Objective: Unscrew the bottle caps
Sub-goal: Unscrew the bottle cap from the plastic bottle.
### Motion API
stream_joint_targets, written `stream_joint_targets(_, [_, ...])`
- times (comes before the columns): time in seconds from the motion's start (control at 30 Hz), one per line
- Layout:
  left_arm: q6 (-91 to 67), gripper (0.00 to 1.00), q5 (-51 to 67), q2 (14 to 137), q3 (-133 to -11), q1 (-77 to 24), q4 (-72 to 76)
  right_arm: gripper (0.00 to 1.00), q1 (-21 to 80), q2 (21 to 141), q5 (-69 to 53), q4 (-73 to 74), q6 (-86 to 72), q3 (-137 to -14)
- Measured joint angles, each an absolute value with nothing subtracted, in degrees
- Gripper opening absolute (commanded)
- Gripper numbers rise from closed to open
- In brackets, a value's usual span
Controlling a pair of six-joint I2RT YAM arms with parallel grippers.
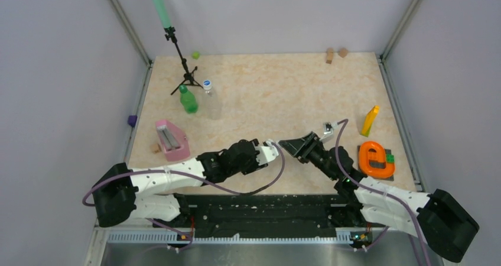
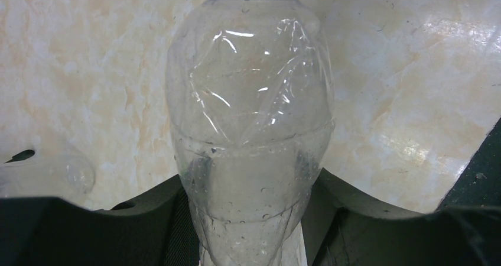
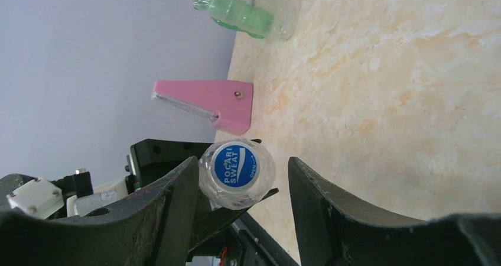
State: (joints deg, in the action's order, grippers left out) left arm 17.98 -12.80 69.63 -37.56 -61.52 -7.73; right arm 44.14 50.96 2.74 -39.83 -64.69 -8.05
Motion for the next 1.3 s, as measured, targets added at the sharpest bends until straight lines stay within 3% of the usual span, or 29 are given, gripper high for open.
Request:
stream_joint_targets(0.13, [18.33,0.00,-13.04,69.71,-37.56,-61.58,-7.73,0.52,44.14,53.21,2.09,-39.72,-64.75,-8.84])
stream_joint_targets(0.33, [18.81,0.00,-13.19,69.80,-37.56,-61.58,-8.23,0.30,44.14,58.35,-0.25,-43.99,-65.67,-9.65])
stream_joint_targets(0.5, [18.81,0.00,-14.20,69.91,-37.56,-61.52,-8.64,0.00,44.05,61.10,-0.80,-47.07,-65.56,-9.80])
stream_joint_targets(0.63, [18.76,0.00,-12.56,69.56,-37.08,-60.73,-8.29,0.00,43.62,61.63,-2.72,-47.86,-62.33,-9.80])
stream_joint_targets(1.03, [13.72,0.00,34.96,63.13,-30.59,-41.80,-3.11,0.00,43.05,61.25,-21.04,-55.79,-37.17,-12.38])
stream_joint_targets(1.3, [13.21,0.00,52.51,63.09,-30.41,-39.20,-2.96,0.00,43.29,60.23,-36.23,-57.60,-22.48,-16.25])
